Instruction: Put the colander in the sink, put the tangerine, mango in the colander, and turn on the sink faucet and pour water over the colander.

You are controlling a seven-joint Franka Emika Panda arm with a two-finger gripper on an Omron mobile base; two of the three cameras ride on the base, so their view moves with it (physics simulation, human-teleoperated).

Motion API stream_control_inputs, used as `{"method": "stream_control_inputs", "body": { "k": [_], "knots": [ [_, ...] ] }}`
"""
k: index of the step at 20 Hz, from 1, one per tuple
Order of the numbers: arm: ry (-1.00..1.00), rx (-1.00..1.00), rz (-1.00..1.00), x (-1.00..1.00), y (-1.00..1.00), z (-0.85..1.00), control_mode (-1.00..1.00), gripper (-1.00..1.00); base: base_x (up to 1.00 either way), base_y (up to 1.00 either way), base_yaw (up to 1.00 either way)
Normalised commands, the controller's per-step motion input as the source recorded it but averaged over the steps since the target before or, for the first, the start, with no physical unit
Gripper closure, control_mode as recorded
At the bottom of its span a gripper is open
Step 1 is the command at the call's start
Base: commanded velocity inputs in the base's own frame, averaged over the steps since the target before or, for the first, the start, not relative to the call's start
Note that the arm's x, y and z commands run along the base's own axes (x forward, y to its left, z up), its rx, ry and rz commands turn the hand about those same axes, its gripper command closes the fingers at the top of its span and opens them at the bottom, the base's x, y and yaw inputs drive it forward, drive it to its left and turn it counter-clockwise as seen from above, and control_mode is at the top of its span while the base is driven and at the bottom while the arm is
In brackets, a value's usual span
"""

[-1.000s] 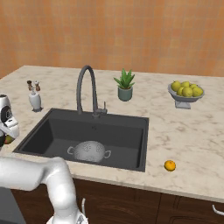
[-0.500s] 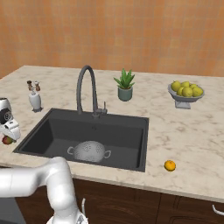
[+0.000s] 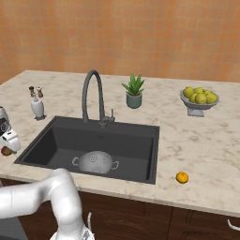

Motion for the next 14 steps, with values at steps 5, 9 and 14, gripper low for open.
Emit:
{"method": "stream_control_inputs", "body": {
  "k": [5,9,14],
  "knots": [
    [-0.37,0.05,-0.14,-0.31,-0.31,0.83,-1.0,1.0,0.0,0.0,0.0],
    [-0.33,0.16,-0.16,-0.13,-0.67,1.0,-1.0,1.0,0.0,0.0,0.0],
    [-0.1,0.23,-0.08,-0.16,-1.0,1.0,-1.0,1.0,0.0,0.0,0.0]
  ]
}}
